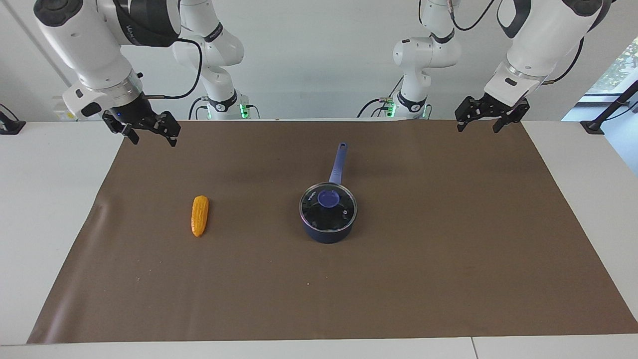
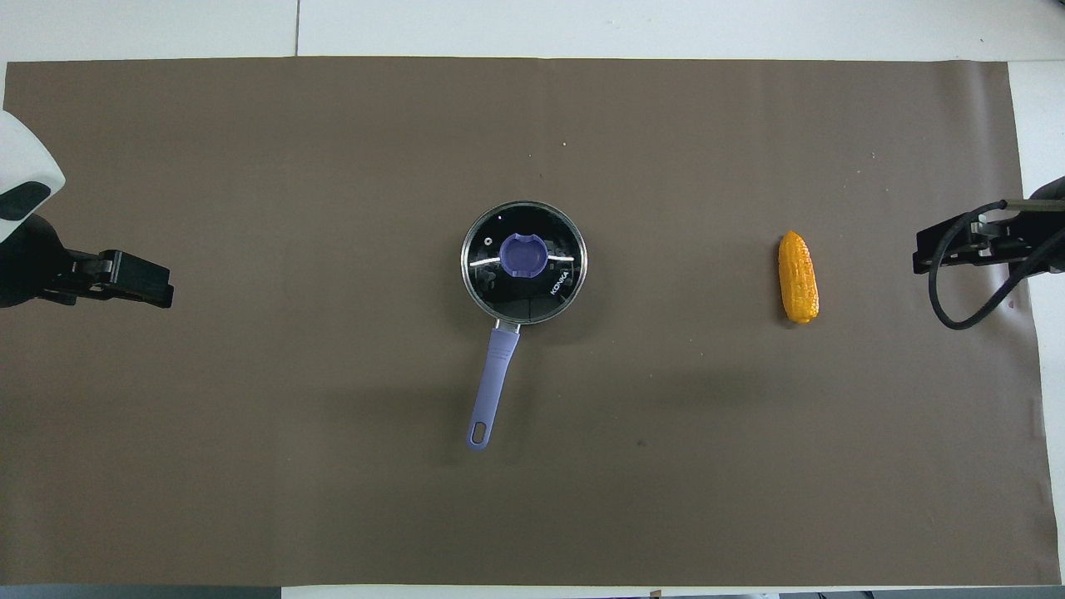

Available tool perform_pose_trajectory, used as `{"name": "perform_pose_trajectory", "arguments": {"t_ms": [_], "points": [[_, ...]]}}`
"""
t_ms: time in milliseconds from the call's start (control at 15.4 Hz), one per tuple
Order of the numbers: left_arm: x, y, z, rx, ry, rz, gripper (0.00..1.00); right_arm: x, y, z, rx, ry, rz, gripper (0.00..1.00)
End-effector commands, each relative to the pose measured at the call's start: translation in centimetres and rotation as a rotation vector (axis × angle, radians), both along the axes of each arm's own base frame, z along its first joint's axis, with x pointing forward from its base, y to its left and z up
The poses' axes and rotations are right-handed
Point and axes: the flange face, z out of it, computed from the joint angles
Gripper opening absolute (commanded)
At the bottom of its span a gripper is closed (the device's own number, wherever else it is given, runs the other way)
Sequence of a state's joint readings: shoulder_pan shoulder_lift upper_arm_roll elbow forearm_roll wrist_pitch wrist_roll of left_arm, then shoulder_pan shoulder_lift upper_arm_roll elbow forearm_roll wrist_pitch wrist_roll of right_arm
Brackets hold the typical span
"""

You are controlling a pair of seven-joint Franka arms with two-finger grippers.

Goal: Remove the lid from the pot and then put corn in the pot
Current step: 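Reach the left gripper to the lid knob while the right gripper reaches the corn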

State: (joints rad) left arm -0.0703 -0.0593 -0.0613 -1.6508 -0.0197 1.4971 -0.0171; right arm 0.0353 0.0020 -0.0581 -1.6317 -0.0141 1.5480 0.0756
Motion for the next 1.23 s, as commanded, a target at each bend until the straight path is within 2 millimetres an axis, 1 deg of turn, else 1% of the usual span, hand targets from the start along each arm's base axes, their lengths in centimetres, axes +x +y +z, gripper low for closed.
{"name": "perform_pose_trajectory", "arguments": {"t_ms": [0, 129, 324, 388, 453, 518, 583, 647, 712, 777, 842, 906, 971, 1036, 1101, 1165], "points": [[-0.1, 0.2, 0.0, -0.014, -0.010, 0.011, 1.00, 0.1, 0.0, 0.2, 0.018, -0.011, 0.025, 1.00], [-0.1, 0.2, 0.0, -0.014, -0.010, 0.009, 1.00, 0.0, 0.0, 0.3, 0.018, -0.012, 0.025, 1.00], [0.0, -0.3, -0.2, -0.015, -0.022, 0.010, 1.00, -0.2, 0.9, 0.3, 0.013, -0.009, 0.035, 1.00], [0.3, -0.6, -0.1, -0.018, -0.053, 0.023, 1.00, -0.2, 1.0, 0.3, 0.015, -0.012, 0.042, 1.00], [0.8, -1.6, 0.0, -0.023, -0.092, 0.039, 1.00, -0.2, 1.0, 0.0, 0.017, -0.008, 0.042, 1.00], [0.9, -3.9, -0.3, -0.027, -0.103, 0.032, 1.00, -0.7, 1.2, -0.4, 0.018, -0.001, 0.047, 1.00], [1.3, -6.1, -1.1, -0.039, -0.093, 0.019, 1.00, -1.0, 1.8, -1.3, 0.018, -0.013, 0.062, 1.00], [2.1, -9.4, -2.5, -0.069, -0.069, 0.027, 1.00, -1.5, 2.0, -2.6, 0.041, -0.034, 0.080, 1.00], [2.5, -13.0, -3.2, -0.083, -0.061, 0.043, 1.00, -1.8, 2.0, -3.7, 0.090, -0.066, 0.081, 1.00], [3.8, -16.0, -4.7, -0.083, -0.047, 0.071, 1.00, -1.9, 2.3, -5.2, 0.107, -0.089, 0.075, 1.00], [5.2, -19.5, -6.3, -0.081, -0.037, 0.077, 1.00, -1.7, 2.5, -7.0, 0.111, -0.099, 0.072, 1.00], [5.8, -23.5, -7.6, -0.083, -0.032, 0.071, 1.00, -1.3, 2.6, -8.9, 0.112, -0.117, 0.066, 1.00], [6.3, -26.3, -8.7, -0.088, -0.034, 0.081, 1.00, -0.5, 3.0, -12.3, 0.108, -0.109, 0.067, 1.00], [6.2, -28.4, -9.6, -0.102, -0.050, 0.077, 1.00, -0.2, 2.9, -15.4, 0.105, -0.086, 0.060, 1.00], [5.3, -31.1, -9.8, -0.125, -0.079, 0.052, 1.00, -0.3, 2.7, -17.9, 0.102, -0.075, 0.054, 1.00], [4.9, -32.8, -10.6, -0.134, -0.089, 0.030, 1.00, -0.5, 2.6, -20.0, 0.098, -0.072, 0.048, 1.00]]}}
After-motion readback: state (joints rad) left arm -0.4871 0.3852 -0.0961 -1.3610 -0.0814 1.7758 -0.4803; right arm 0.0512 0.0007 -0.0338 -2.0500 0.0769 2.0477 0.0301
